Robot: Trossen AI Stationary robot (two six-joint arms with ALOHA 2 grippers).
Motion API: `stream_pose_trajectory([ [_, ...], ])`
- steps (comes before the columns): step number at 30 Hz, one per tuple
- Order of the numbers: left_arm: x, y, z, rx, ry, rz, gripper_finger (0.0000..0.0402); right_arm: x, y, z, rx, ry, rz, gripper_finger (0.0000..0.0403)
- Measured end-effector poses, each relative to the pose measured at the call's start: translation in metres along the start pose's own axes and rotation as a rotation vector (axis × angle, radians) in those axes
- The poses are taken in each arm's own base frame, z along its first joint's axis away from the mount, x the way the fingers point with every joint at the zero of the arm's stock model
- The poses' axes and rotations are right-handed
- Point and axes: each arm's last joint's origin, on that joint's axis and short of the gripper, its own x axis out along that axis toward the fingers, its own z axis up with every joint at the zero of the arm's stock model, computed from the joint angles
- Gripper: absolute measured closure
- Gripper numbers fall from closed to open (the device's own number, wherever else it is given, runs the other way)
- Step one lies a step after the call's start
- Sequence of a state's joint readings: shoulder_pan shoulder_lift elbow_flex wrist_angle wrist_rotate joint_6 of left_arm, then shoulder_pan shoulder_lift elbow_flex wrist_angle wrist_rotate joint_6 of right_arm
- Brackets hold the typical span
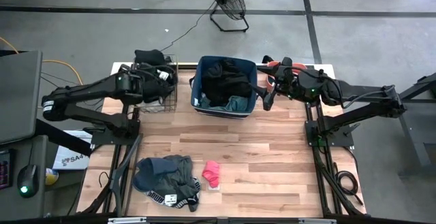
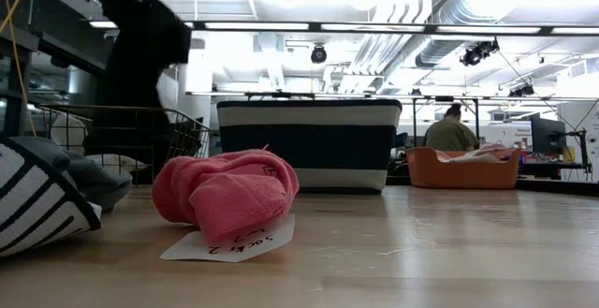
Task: Pick & Place Cloths
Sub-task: Put the black underwear into the wire basket
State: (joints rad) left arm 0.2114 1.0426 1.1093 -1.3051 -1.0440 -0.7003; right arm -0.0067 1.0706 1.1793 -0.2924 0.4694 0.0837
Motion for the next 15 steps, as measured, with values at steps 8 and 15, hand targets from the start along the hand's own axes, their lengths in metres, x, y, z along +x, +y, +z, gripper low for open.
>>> stream_pose_trajectory([
  [8, 0.031, -0.004, -0.002, 0.014, 0.166, -0.105, 0.0400, 0.000, 0.000, 0.000, -0.002, 0.004, 0.000, 0.0082],
  [15, 0.060, -0.002, -0.011, 0.011, 0.313, -0.181, 0.0400, 0.000, 0.000, -0.002, -0.008, 0.015, -0.001, 0.0082],
])
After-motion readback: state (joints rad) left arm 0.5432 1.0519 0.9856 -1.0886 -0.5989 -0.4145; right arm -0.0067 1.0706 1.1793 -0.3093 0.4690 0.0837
